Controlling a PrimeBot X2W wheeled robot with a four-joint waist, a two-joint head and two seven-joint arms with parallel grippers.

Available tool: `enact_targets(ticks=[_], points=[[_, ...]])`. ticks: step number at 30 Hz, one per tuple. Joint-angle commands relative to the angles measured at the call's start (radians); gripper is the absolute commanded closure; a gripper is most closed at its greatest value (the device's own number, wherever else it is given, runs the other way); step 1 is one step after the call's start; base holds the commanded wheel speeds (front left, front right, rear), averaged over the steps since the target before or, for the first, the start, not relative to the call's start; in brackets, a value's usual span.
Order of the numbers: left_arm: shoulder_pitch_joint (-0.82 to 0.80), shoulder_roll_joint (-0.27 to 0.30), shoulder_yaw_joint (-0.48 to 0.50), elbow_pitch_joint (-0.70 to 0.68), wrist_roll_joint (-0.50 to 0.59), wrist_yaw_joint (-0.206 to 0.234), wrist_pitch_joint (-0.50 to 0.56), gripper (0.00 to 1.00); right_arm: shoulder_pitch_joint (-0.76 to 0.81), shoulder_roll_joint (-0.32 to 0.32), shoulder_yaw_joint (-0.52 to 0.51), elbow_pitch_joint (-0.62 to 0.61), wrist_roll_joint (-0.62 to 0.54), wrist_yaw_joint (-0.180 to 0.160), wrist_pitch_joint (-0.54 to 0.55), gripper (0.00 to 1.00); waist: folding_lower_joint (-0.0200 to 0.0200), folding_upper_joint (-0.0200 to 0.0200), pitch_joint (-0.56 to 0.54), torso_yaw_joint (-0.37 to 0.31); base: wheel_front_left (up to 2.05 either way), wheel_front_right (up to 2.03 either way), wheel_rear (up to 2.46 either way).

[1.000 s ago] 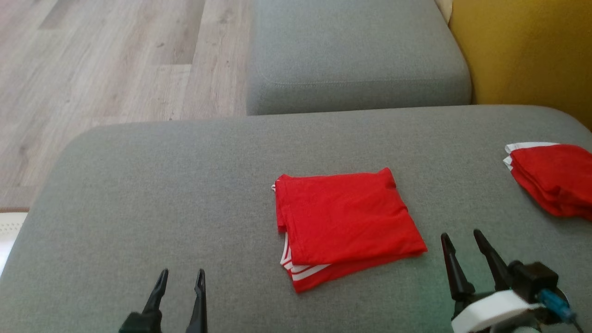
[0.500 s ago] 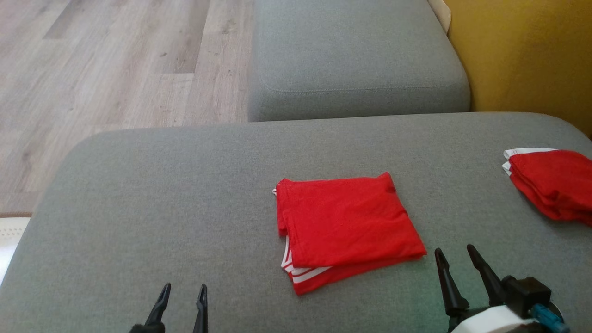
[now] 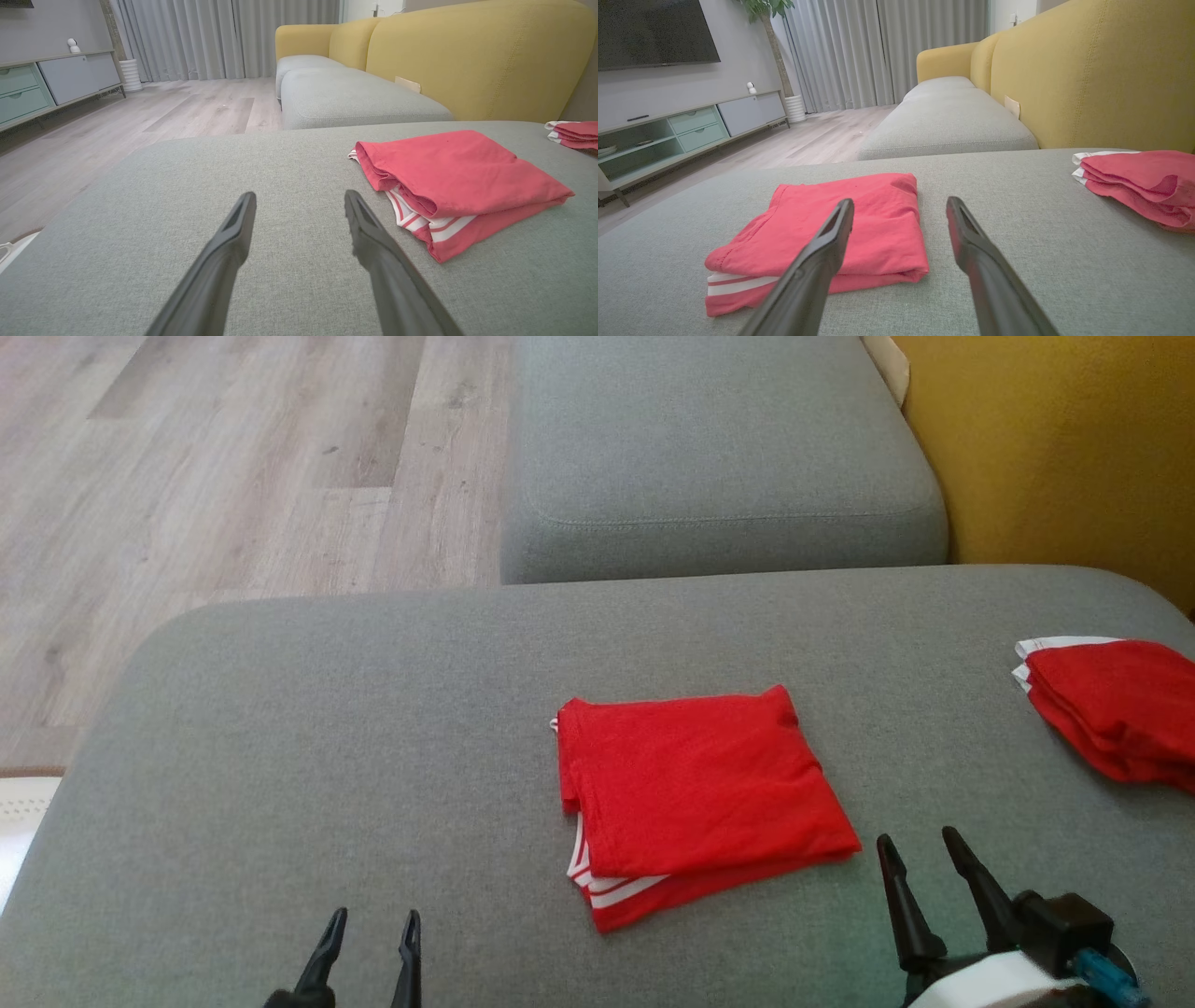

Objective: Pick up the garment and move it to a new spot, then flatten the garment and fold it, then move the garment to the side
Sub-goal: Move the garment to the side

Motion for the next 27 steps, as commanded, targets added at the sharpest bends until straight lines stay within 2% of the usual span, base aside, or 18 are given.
enact_targets(ticks=[1,19,27], points=[[-0.045,-0.008,0.034,-0.028,0.008,-0.001,-0.012,0.00,-0.022,-0.015,0.024,-0.037,-0.002,-0.001,-0.014,0.00,0.0000,0.0000,0.000,0.000,0.00,0.00,0.00],[-0.050,-0.012,0.010,-0.048,0.016,0.005,-0.012,0.00,-0.027,-0.025,0.030,-0.045,0.010,-0.001,-0.014,0.00,0.0000,0.0000,0.031,0.014,0.00,0.00,0.00],[-0.089,-0.013,-0.029,-0.067,0.025,0.003,-0.012,0.00,-0.122,-0.047,0.025,0.003,0.041,-0.001,-0.014,0.00,0.0000,0.0000,0.103,0.039,0.00,0.00,0.00]])
